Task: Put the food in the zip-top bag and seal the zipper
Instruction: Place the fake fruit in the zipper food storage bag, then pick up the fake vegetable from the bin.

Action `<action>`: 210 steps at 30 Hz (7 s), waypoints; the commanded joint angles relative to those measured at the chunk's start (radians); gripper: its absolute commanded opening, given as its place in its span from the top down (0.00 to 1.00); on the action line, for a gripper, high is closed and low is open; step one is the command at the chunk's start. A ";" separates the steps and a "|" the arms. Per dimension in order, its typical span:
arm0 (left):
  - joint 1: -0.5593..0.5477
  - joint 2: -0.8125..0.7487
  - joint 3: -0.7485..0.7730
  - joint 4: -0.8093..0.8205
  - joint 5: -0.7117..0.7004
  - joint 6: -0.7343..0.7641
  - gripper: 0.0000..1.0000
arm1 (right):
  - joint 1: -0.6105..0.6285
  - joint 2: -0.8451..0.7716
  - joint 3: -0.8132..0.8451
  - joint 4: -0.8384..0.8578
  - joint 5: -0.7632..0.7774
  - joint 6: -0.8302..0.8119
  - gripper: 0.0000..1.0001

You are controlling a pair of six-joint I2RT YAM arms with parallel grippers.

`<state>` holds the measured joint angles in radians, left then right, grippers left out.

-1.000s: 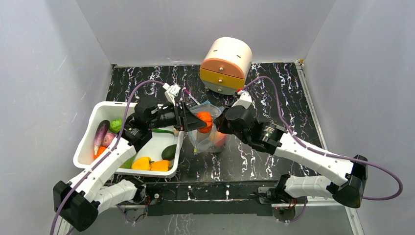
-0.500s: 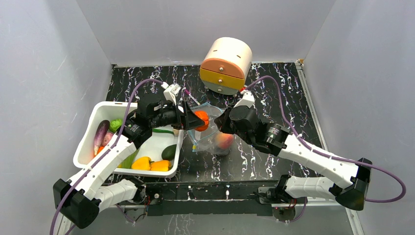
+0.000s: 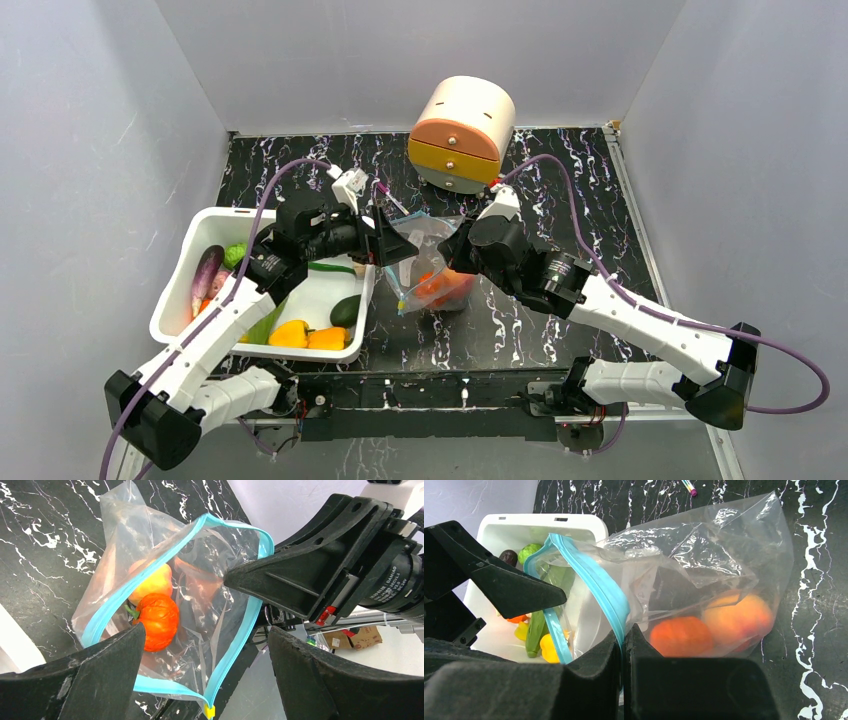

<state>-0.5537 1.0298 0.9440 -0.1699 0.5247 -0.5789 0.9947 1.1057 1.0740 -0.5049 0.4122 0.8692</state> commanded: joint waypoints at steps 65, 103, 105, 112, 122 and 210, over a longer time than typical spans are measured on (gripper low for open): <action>0.451 -0.031 0.001 -0.374 -0.823 0.168 0.15 | 0.004 -0.221 -0.069 -0.022 0.020 -0.056 1.00; 0.758 0.216 -0.103 -0.336 -0.726 0.221 0.22 | 0.004 -0.285 -0.104 -0.028 0.001 -0.039 1.00; 0.758 0.205 -0.086 -0.313 -0.779 0.298 0.20 | 0.004 -0.284 -0.100 -0.034 -0.010 -0.040 1.00; 0.758 0.197 -0.092 -0.211 -0.996 0.481 0.19 | 0.004 -0.245 -0.046 -0.064 -0.029 -0.076 1.00; 0.764 0.129 -0.201 0.054 -1.155 0.838 0.21 | 0.004 -0.224 0.033 -0.138 -0.059 -0.085 1.00; 0.692 -0.178 -0.008 -0.162 -0.417 0.420 0.72 | 0.004 -0.248 -0.036 -0.118 0.016 0.016 1.00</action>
<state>0.1738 0.8925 0.8639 -0.3317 -0.0139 -0.0586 0.9947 0.8459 1.0321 -0.7143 0.4015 0.8639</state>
